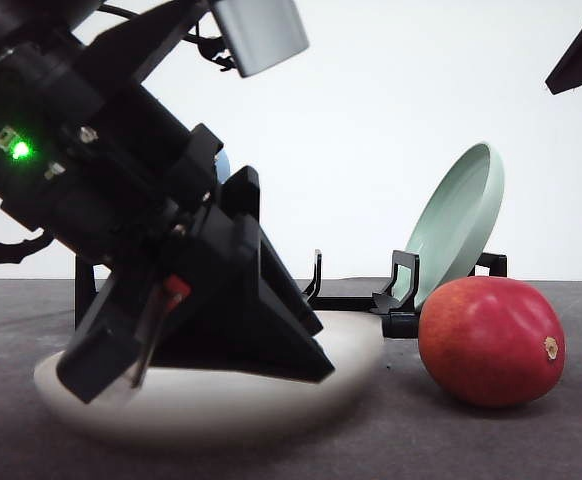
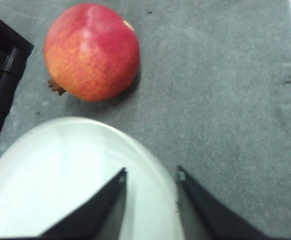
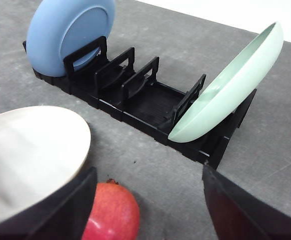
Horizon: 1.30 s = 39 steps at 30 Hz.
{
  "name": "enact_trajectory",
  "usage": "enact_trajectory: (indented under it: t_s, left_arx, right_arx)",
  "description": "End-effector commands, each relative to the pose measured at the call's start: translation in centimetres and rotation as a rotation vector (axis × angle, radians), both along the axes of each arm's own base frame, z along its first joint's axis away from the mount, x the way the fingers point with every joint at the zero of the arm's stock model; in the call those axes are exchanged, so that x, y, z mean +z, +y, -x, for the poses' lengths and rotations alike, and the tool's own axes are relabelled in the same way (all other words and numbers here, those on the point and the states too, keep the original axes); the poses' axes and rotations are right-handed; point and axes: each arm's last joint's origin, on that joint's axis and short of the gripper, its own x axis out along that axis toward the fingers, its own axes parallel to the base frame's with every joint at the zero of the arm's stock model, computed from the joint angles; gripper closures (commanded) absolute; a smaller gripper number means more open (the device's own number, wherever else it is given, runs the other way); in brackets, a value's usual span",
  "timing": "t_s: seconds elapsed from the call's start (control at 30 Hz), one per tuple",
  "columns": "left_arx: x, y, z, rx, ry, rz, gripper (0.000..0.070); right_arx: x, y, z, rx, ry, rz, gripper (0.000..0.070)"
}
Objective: Place pomegranate in white plate
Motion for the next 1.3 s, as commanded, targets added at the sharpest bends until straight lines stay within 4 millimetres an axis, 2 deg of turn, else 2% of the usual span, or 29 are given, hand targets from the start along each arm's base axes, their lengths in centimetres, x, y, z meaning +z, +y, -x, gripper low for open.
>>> enact_trajectory:
  t_s: [0.0, 0.17, 0.23, 0.43, 0.7, 0.8, 1.0, 1.07, 1.17, 1.27]
  left_arx:
    - [-0.1, -0.4, 0.2, 0.018, 0.037, 0.021, 0.0455]
    - [0.7, -0.6, 0.0, 0.137, 0.178, 0.100, 0.0441]
    - [1.4, -0.6, -0.1, 0.190, 0.238, 0.115, 0.0413]
    - [4.2, 0.6, -0.9, 0.329, 0.394, 0.089, 0.0413]
    - [6.1, 5.0, -2.8, 0.493, 0.522, 0.111, 0.0397]
    - [6.7, 6.9, -3.6, 0.581, 0.523, 0.130, 0.0342]
    - [7.6, 10.9, -4.6, 0.758, 0.520, 0.177, 0.0333]
    - [8.0, 12.1, -4.7, 0.811, 0.508, 0.204, 0.0330]
    - [8.9, 13.7, -4.8, 0.876, 0.471, 0.264, 0.0257]
    - [9.6, 15.1, -4.6, 0.924, 0.439, 0.319, 0.0252]
  right_arx:
    - [0.6, 0.1, 0.0, 0.002, -0.014, -0.016, 0.0274]
    - [0.6, 0.1, 0.0, 0.002, -0.014, -0.015, 0.0274]
    - [0.6, 0.1, 0.0, 0.002, -0.014, -0.015, 0.0274]
    - [0.6, 0.1, 0.0, 0.002, -0.014, -0.015, 0.0274]
    - [0.6, 0.1, 0.0, 0.002, -0.014, -0.015, 0.0274]
    - [0.6, 0.1, 0.0, 0.002, -0.014, -0.015, 0.0274]
    - [0.6, 0.1, 0.0, 0.002, -0.013, -0.016, 0.0273]
    - [0.6, 0.1, 0.0, -0.001, -0.009, -0.022, 0.0274]
    - [0.6, 0.1, 0.0, -0.014, 0.010, -0.051, 0.0274]
    - [0.5, 0.1, 0.0, -0.032, 0.036, -0.089, 0.0274]
